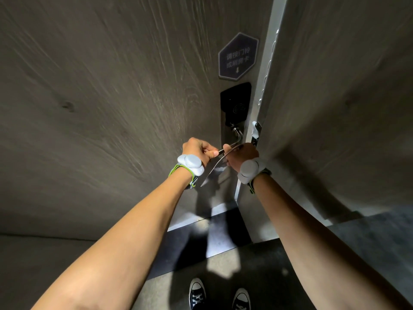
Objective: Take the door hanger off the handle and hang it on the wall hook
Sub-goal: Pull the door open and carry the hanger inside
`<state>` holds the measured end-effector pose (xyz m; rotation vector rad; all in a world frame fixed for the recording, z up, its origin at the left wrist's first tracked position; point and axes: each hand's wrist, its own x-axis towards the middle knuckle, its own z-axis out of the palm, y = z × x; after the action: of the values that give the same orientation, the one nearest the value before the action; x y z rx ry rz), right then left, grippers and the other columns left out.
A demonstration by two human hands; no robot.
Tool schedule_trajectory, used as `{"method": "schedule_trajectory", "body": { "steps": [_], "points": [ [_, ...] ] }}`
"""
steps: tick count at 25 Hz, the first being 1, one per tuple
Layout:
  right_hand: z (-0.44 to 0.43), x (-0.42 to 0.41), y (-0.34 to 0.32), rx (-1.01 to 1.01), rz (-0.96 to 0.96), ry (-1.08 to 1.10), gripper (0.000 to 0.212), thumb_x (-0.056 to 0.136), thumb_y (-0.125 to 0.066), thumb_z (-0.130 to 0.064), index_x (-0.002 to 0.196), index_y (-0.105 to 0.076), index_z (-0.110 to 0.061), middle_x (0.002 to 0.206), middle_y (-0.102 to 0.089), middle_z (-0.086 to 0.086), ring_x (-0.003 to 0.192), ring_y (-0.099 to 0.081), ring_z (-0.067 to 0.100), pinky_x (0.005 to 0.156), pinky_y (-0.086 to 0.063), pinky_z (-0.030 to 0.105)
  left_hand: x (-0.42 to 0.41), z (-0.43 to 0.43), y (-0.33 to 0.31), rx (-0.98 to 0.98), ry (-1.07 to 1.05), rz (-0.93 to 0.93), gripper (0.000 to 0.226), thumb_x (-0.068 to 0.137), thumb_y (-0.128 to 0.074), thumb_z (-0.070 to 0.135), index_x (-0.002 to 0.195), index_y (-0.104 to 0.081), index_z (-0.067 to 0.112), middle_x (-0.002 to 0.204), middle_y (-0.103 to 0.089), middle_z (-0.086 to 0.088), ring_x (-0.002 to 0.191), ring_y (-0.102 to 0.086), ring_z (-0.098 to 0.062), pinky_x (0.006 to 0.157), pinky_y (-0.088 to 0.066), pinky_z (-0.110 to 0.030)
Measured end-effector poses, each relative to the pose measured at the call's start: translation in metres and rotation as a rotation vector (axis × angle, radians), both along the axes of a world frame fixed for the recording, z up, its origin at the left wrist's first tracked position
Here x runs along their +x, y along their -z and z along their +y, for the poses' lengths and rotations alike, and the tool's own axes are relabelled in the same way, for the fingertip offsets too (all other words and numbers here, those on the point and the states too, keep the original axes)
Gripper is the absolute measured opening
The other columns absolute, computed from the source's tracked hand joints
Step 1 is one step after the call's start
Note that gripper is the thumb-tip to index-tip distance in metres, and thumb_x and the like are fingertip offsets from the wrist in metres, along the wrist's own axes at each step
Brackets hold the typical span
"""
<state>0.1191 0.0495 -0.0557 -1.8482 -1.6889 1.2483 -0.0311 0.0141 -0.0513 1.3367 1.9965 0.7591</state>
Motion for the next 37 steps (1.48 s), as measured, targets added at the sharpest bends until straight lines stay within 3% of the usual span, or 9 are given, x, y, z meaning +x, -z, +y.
{"method": "schedule_trajectory", "body": {
  "steps": [5,9,14,18,22,27,30,34,37],
  "points": [
    [0.014,-0.009,-0.005,-0.017,-0.031,-0.046,0.038,0.100,-0.053,-0.045,0.090,-0.066,-0.010,0.120,-0.072,0.021,0.116,-0.067,0.036,0.100,-0.053,0.036,-0.005,0.012,-0.001,-0.011,-0.025,-0.031,0.007,0.083,-0.078,0.015,0.087,-0.081,0.010,0.059,-0.060,0.001,0.066,-0.056,-0.017,0.073,-0.046,-0.020],
    [0.033,-0.017,-0.010,-0.070,-0.024,-0.031,0.051,0.098,-0.056,-0.042,0.121,-0.068,0.003,0.124,-0.071,0.022,0.118,-0.067,0.035,0.102,-0.053,0.041,-0.014,0.026,-0.001,0.007,-0.042,-0.041,0.006,0.083,-0.078,0.015,0.087,-0.081,0.011,0.059,-0.059,0.001,0.065,-0.057,-0.016,0.071,-0.045,-0.019],
    [0.057,-0.035,-0.025,0.001,-0.217,-0.157,0.054,0.105,-0.041,-0.043,0.119,-0.072,-0.002,0.127,-0.071,0.018,0.125,-0.064,0.032,0.104,-0.050,0.034,-0.029,0.050,-0.003,0.020,-0.040,-0.007,0.009,0.084,-0.074,0.014,0.087,-0.081,0.011,0.063,-0.064,0.001,0.066,-0.055,-0.008,0.065,-0.041,-0.014],
    [0.083,-0.055,-0.023,-0.013,-0.170,-0.121,0.052,0.102,-0.048,-0.042,0.116,-0.073,0.001,0.125,-0.071,0.022,0.123,-0.064,0.035,0.107,-0.049,0.041,-0.050,0.075,-0.003,-0.018,-0.020,-0.015,0.014,0.086,-0.073,0.019,0.096,-0.081,0.013,0.080,-0.076,-0.009,0.078,-0.064,-0.013,0.060,-0.044,-0.008],
    [0.112,-0.077,-0.020,-0.042,-0.144,-0.061,0.050,0.099,-0.055,-0.045,0.105,-0.077,0.000,0.111,-0.077,0.020,0.112,-0.070,0.036,0.100,-0.054,0.040,-0.068,0.101,-0.006,0.052,0.085,-0.022,0.016,0.090,-0.070,0.013,0.095,-0.078,0.000,0.093,-0.077,-0.022,0.091,-0.072,-0.034,0.087,-0.058,-0.039],
    [0.153,-0.108,-0.022,-0.049,-0.175,-0.084,0.046,0.099,-0.056,-0.045,0.104,-0.079,-0.005,0.105,-0.078,0.017,0.096,-0.071,0.028,0.097,-0.056,0.040,-0.101,0.139,0.001,0.066,0.071,-0.138,0.017,0.090,-0.068,0.005,0.097,-0.075,-0.008,0.084,-0.070,-0.013,0.081,-0.063,-0.022,0.067,-0.045,-0.021],
    [0.171,-0.131,-0.023,-0.032,-0.177,-0.085,0.039,0.100,-0.057,-0.041,0.111,-0.077,-0.009,0.110,-0.077,0.017,0.086,-0.061,0.019,0.095,-0.056,0.040,-0.119,0.158,0.004,0.069,0.022,-0.173,0.017,0.089,-0.068,0.004,0.097,-0.075,-0.009,0.091,-0.074,-0.022,0.080,-0.062,-0.021,0.060,-0.046,-0.015],
    [0.199,-0.161,-0.025,-0.089,-0.085,-0.037,0.049,0.098,-0.058,-0.042,0.120,-0.071,0.000,0.122,-0.072,0.023,0.108,-0.069,0.033,0.102,-0.054,0.042,-0.144,0.183,0.003,0.039,-0.026,-0.204,0.019,0.091,-0.068,0.009,0.099,-0.076,-0.006,0.095,-0.076,-0.024,0.079,-0.063,-0.022,0.074,-0.048,-0.027],
    [0.223,-0.184,-0.025,-0.111,-0.048,-0.080,0.049,0.099,-0.057,-0.038,0.128,-0.066,0.001,0.130,-0.068,0.022,0.098,-0.059,0.027,0.104,-0.051,0.042,-0.165,0.202,0.002,0.018,-0.058,-0.267,0.019,0.090,-0.068,0.007,0.102,-0.075,-0.007,0.099,-0.075,-0.026,0.082,-0.064,-0.024,0.079,-0.053,-0.033]
  ]
}}
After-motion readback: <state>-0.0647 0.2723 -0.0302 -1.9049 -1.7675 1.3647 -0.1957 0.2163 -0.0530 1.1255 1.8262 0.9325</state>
